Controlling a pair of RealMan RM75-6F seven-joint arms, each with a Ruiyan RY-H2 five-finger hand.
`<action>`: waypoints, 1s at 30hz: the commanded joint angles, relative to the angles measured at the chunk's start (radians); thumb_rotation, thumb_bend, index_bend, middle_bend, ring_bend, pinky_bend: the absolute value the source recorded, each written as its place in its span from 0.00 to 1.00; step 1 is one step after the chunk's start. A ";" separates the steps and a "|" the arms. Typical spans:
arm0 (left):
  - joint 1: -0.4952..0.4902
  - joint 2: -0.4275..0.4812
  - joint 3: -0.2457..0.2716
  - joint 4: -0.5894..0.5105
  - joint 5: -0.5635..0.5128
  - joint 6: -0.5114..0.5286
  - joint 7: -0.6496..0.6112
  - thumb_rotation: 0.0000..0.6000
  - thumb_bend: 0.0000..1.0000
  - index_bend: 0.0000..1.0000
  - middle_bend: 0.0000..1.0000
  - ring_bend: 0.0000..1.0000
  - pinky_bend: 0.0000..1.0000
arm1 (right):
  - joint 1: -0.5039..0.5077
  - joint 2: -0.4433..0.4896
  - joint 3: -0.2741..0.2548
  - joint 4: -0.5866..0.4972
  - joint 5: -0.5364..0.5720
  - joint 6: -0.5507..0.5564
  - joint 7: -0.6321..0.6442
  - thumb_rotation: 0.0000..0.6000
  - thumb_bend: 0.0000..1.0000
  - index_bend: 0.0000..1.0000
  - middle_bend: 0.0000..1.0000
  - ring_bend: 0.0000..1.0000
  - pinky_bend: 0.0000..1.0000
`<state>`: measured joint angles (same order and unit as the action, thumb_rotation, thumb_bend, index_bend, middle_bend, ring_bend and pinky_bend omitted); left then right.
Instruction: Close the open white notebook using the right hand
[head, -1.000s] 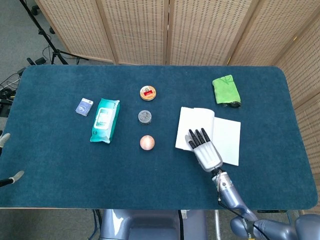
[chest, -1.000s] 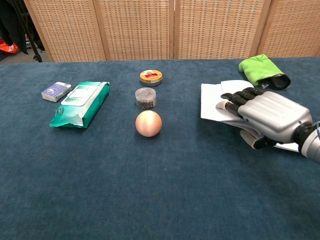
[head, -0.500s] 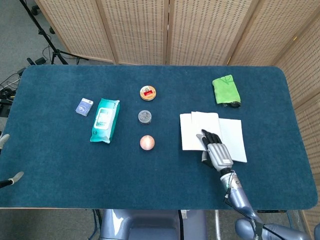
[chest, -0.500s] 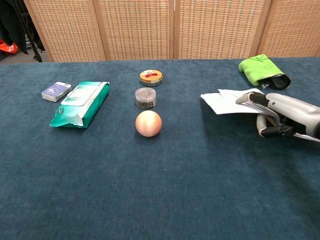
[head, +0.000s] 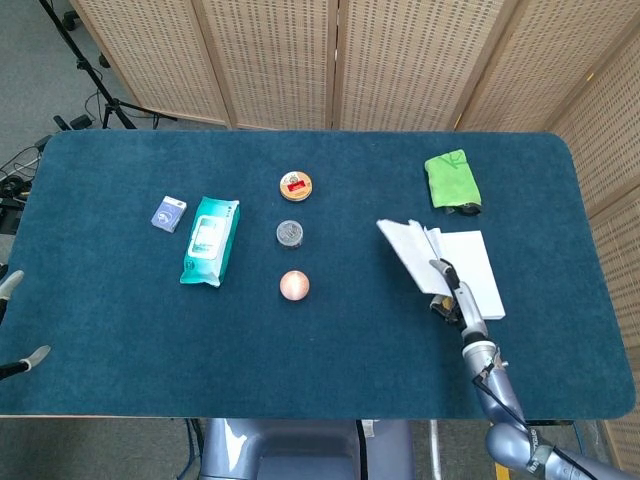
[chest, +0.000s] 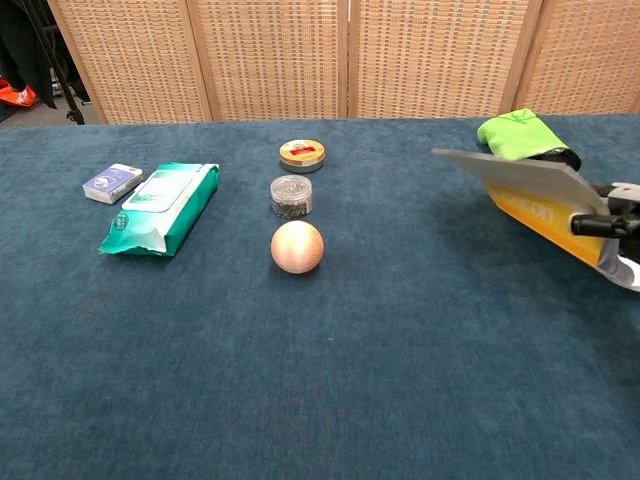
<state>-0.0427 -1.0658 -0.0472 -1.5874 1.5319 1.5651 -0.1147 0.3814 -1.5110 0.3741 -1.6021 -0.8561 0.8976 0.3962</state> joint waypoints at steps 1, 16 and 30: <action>0.000 -0.002 0.000 -0.001 0.000 0.001 0.002 1.00 0.00 0.00 0.00 0.00 0.00 | -0.018 -0.001 0.044 0.004 0.044 0.023 0.041 1.00 0.99 0.02 0.00 0.00 0.04; 0.002 -0.003 0.000 -0.001 -0.002 0.003 0.009 1.00 0.00 0.00 0.00 0.00 0.00 | -0.045 -0.056 0.013 0.101 -0.172 0.327 -0.058 1.00 0.69 0.00 0.00 0.00 0.00; 0.008 -0.015 0.004 0.002 0.012 0.020 0.035 1.00 0.00 0.00 0.00 0.00 0.00 | -0.193 0.100 -0.331 0.263 -0.865 0.841 -0.171 1.00 0.02 0.00 0.00 0.00 0.00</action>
<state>-0.0365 -1.0774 -0.0439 -1.5865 1.5429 1.5818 -0.0851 0.2616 -1.4933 0.1609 -1.3570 -1.6209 1.6368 0.2488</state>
